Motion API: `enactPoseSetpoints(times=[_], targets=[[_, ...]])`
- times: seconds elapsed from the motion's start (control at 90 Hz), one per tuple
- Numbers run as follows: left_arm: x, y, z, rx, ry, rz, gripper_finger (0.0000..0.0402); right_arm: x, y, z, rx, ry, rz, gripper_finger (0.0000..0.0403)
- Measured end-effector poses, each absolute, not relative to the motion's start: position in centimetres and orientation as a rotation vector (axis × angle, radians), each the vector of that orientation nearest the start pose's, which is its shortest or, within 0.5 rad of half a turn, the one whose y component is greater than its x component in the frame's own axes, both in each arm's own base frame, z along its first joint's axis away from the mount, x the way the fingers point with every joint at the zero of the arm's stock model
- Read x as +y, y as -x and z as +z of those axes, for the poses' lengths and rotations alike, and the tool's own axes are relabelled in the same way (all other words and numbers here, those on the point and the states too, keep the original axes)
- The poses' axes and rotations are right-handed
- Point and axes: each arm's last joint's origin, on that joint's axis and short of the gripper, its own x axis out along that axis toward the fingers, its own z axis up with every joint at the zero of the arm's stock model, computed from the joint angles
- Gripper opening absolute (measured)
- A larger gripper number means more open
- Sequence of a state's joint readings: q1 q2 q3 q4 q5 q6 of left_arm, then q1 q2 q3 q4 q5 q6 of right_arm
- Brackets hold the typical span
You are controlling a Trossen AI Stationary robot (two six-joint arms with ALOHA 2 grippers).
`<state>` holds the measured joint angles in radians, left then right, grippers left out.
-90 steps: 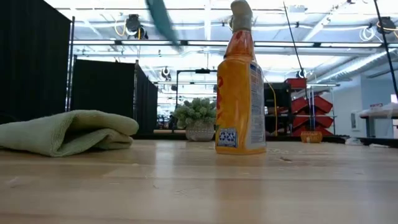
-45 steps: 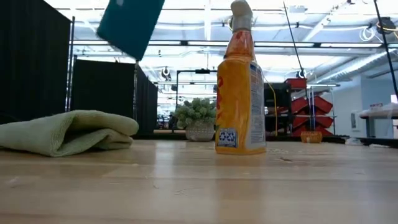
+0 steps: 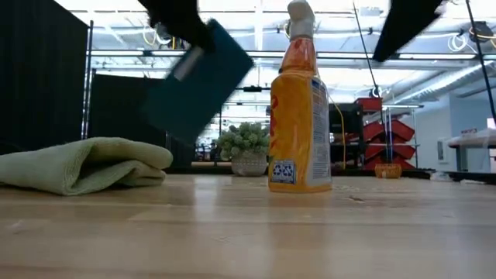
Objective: Apply microfiber cloth
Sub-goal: Spray the back of the blue tablet using the orange spray bottle
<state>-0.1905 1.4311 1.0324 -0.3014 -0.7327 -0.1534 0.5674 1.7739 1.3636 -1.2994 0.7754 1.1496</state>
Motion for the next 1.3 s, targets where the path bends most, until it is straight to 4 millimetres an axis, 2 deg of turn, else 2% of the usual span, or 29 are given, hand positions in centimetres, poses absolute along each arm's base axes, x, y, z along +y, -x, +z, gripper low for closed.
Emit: enactPoseSetpoints(times=[0.144, 0.278, 0.433, 0.689, 0.867, 0.978, 1.089, 1.222, 1.3], targets=[[-2.1, -31.5, 25.3, 0.616, -0.160, 0.437, 0.0005, 12.0, -27.0, 19.9, 1.012, 0.045, -0.758, 0.0209], [-1.9, -32.7, 24.0, 0.648, -0.150, 0.295, 0.0005, 10.2, -27.0, 18.2, 0.996, -0.005, -0.568, 0.0209], [-2.6, -33.0, 23.7, 0.639, -0.143, 0.251, 0.0005, 8.9, -27.5, 18.4, 0.903, -0.026, -0.466, 0.0209], [-4.6, -32.8, 24.6, 0.614, -0.043, 0.198, 0.0005, 8.0, -27.7, 18.3, 0.947, 0.095, -0.420, 0.0209], [-5.3, -32.8, 24.8, 0.601, 0.013, 0.199, 0.0005, 7.5, -27.8, 18.4, 0.972, 0.139, -0.407, 0.0209], [-5.7, -32.8, 24.8, 0.605, 0.063, 0.171, 0.0005, 7.4, -27.5, 19.4, 1.046, 0.213, -0.407, 0.0209], [-6.1, -32.5, 25.0, 0.614, 0.061, 0.147, 0.0005, 7.4, -27.3, 21.9, 1.137, 0.238, -0.452, 0.0209], [-5.9, -31.3, 25.8, 0.645, 0.046, 0.164, 0.0005, 8.7, -26.4, 25.1, 1.240, 0.152, -0.428, 0.0209], [-5.8, -30.4, 27.0, 0.623, 0.038, 0.189, 0.0004, 9.7, -25.6, 26.9, 1.236, 0.080, -0.427, 0.0212]])
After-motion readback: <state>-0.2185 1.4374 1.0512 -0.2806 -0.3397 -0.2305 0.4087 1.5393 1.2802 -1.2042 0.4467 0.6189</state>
